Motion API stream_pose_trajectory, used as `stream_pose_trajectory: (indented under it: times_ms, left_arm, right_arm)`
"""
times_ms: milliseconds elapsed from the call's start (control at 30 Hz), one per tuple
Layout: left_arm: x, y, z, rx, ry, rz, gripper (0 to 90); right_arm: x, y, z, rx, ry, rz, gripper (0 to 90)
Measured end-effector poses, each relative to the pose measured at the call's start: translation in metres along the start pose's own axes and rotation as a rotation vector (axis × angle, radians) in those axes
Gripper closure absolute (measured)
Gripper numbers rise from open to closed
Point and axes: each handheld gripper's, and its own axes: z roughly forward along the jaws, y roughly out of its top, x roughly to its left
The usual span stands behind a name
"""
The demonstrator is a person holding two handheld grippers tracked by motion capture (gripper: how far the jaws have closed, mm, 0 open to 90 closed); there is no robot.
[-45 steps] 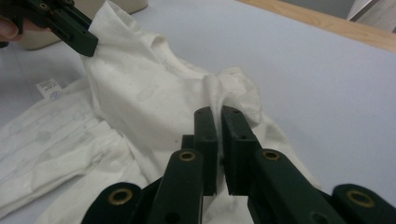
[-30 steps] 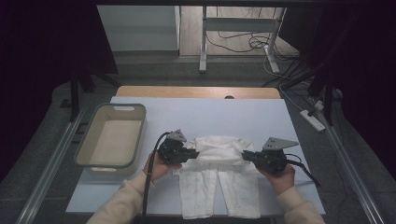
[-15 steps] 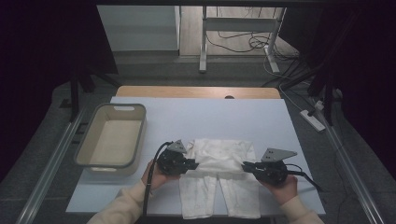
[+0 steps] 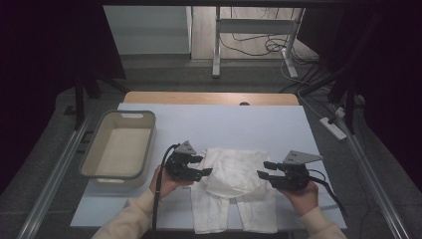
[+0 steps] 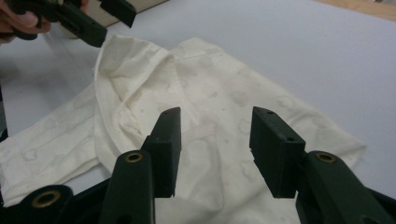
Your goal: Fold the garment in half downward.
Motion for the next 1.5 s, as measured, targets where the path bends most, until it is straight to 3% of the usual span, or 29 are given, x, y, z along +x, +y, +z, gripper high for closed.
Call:
stream_pose_trajectory:
  times_ms: [67,133,433,600,767,833,933,1200,1500]
  left_arm:
    - [0.0,0.003,0.003,0.006,0.006,0.007,38.2]
    - [0.0,0.005,0.006,0.012,-0.008,0.011,39.4]
    - [0.004,0.001,0.022,0.074,-0.045,0.003,51.2]
    - [0.003,-0.004,0.027,0.112,-0.073,0.006,65.6]
    - [0.003,-0.008,0.025,0.126,-0.095,0.019,80.7]
    - [0.002,-0.009,0.023,0.126,-0.103,0.027,82.5]
    - [-0.002,-0.012,0.019,0.123,-0.118,0.04,83.5]
    - [-0.016,-0.021,0.01,0.127,-0.141,0.081,83.5]
    - [-0.024,-0.031,0.002,0.132,-0.153,0.095,80.0]
  right_arm:
    - [0.002,0.002,0.008,0.021,0.01,-0.009,53.6]
    - [0.001,0.002,0.017,0.052,0.033,0.014,52.7]
    - [0.006,-0.004,0.035,0.175,0.016,-0.021,52.7]
    - [0.007,-0.009,0.038,0.218,0.002,-0.037,53.4]
    - [0.004,-0.012,0.035,0.236,0.007,-0.027,69.8]
    - [0.005,-0.012,0.033,0.227,0.026,-0.026,78.8]
    - [0.008,-0.011,0.027,0.209,0.054,-0.026,85.1]
    - [0.022,-0.018,0.014,0.219,0.094,-0.066,86.1]
    - [0.038,-0.03,0.002,0.232,0.116,-0.1,85.9]
